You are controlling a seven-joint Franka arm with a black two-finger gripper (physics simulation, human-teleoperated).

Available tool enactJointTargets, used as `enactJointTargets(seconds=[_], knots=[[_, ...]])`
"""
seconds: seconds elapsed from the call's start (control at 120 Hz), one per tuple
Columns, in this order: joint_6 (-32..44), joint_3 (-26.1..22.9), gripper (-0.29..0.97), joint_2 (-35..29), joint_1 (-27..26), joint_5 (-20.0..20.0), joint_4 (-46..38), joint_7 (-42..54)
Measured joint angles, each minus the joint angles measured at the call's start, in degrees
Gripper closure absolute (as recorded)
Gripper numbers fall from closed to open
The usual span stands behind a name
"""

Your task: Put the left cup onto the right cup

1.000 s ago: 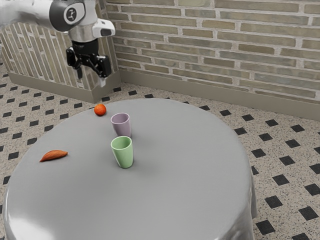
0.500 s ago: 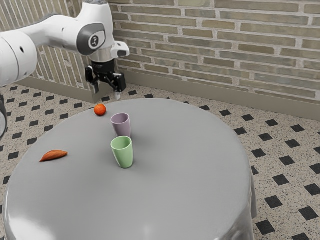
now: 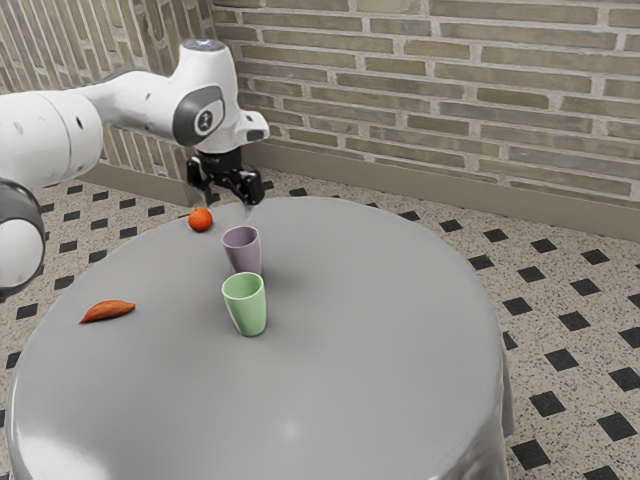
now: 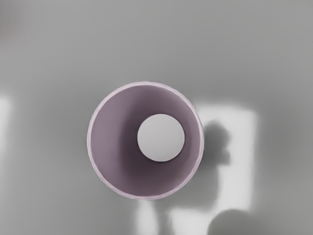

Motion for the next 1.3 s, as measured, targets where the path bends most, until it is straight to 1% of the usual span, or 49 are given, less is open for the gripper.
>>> enactJointTargets(seconds=[0.158,0.442,1.3], knots=[[1.8,-0.2,0.0,2.4,0.0,-0.3,0.0,0.0],[4.6,-0.2,0.0,4.6,0.0,-0.6,0.0,-0.1],[9.0,-0.4,0.0,8.6,0.0,-0.4,0.8,-0.1]])
